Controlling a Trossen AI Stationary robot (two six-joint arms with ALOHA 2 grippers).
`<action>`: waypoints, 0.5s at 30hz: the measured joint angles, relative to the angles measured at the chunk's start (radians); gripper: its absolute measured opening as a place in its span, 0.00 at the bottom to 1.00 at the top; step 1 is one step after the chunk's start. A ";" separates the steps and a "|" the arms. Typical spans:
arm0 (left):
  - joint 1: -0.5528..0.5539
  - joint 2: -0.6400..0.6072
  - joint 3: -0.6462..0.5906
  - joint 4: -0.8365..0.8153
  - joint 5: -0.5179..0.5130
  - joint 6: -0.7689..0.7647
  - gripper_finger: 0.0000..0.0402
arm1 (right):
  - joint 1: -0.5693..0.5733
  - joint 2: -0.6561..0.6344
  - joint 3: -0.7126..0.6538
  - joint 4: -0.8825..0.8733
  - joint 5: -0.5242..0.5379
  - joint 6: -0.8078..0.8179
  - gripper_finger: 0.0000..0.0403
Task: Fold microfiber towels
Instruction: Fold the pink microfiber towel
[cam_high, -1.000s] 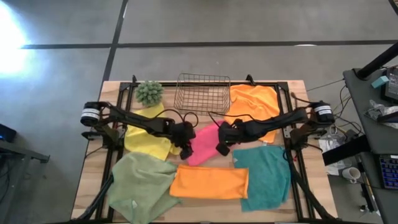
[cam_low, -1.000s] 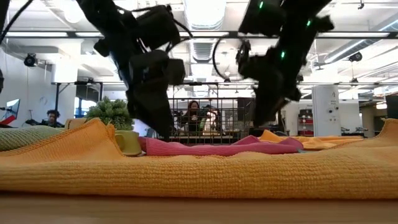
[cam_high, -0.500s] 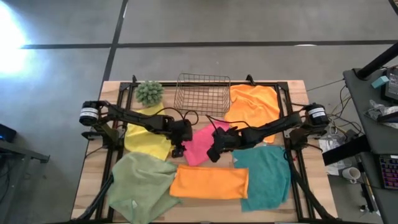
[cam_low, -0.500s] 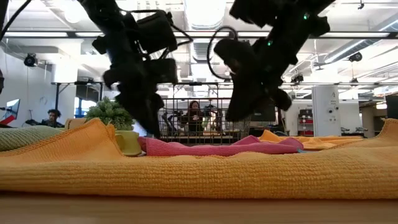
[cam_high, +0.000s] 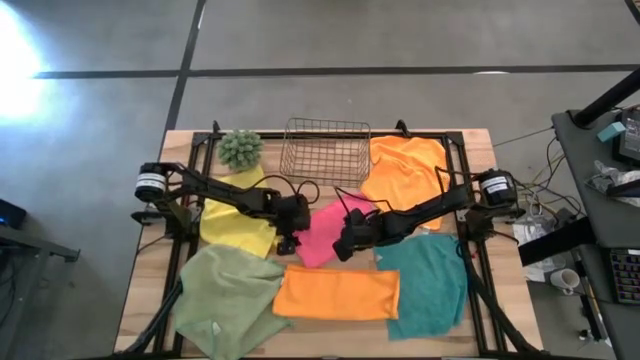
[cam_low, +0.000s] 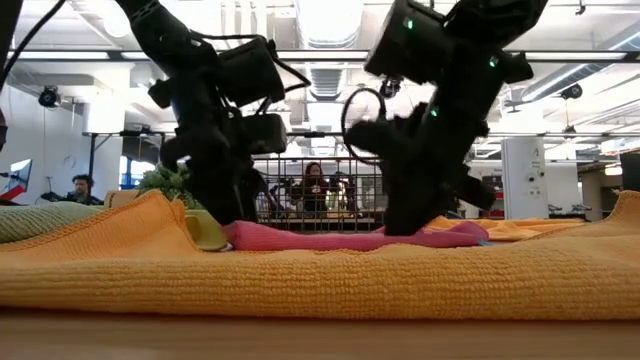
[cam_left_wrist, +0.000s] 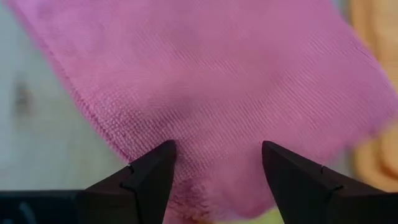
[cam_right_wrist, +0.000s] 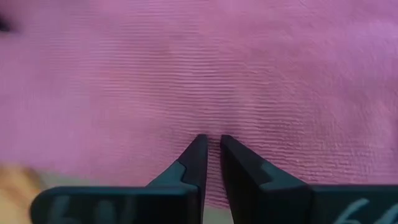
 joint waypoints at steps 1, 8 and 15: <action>-0.001 0.000 0.000 -0.001 0.033 -0.005 0.56 | 0.004 0.000 0.000 -0.009 0.000 0.010 0.09; -0.013 -0.007 0.001 -0.013 0.100 -0.028 0.56 | 0.006 -0.004 0.002 -0.114 0.014 -0.034 0.09; -0.014 -0.083 0.014 -0.014 0.086 -0.053 0.56 | 0.009 -0.024 0.002 -0.239 0.024 -0.165 0.09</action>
